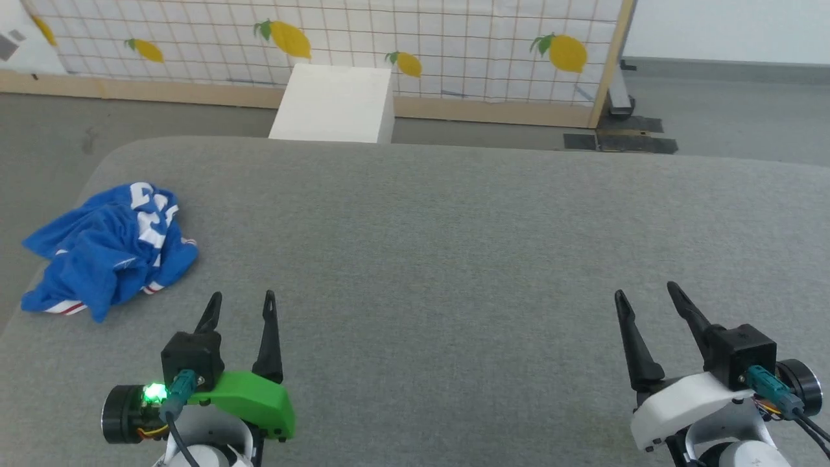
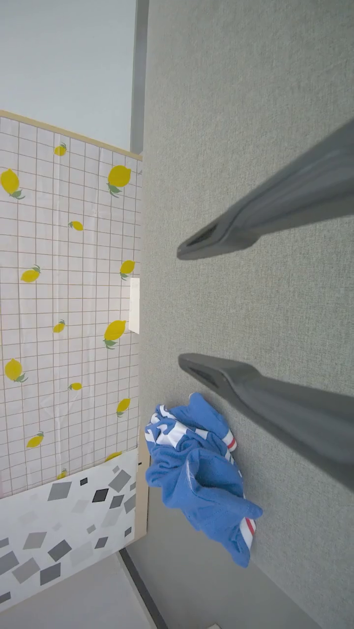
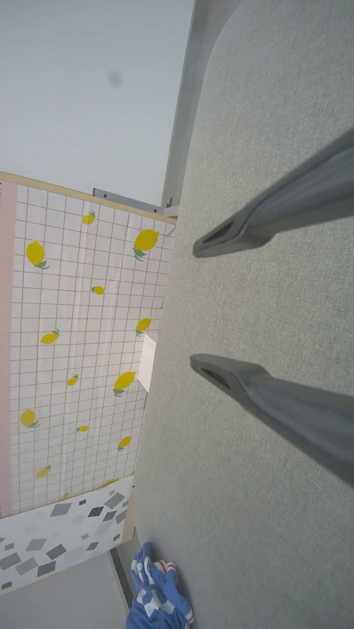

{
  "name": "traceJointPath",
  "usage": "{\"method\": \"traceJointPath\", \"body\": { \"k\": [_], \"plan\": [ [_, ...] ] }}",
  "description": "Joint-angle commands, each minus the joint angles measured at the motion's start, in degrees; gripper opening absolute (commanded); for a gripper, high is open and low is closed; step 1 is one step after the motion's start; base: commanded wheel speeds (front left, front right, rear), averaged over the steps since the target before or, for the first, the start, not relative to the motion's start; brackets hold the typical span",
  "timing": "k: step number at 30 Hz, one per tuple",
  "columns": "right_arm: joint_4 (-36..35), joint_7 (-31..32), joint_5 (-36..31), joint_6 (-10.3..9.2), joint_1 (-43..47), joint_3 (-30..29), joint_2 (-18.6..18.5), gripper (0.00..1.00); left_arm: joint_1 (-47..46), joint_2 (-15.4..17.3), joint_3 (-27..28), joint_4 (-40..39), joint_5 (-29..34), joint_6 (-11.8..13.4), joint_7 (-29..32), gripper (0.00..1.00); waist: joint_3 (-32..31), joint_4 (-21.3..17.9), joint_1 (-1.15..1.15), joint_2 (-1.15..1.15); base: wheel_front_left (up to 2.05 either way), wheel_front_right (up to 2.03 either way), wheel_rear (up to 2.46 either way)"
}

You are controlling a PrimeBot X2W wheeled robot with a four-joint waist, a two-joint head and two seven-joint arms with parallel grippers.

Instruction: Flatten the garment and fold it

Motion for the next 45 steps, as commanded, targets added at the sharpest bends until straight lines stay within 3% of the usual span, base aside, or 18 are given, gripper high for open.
{"method": "traceJointPath", "body": {
  "k": [1, 45],
  "plan": [
    [0.2, -0.5, 0.5, -0.02, -0.4, 0.0, 0.0, 1.00, -0.2, 0.2, 0.1, 0.3, -0.7, 0.5, -0.6, 1.00, 0.1, 1.3, 0.00, 0.00, 0.00, 0.00, 0.00],
    [2.2, -4.4, 4.1, -0.06, -1.2, 0.2, 0.1, 1.00, 0.2, 0.9, 0.2, 3.4, -5.7, 3.7, -6.1, 1.00, 0.6, 16.1, 0.00, 0.00, 0.00, 0.00, 0.00]
  ]
}}
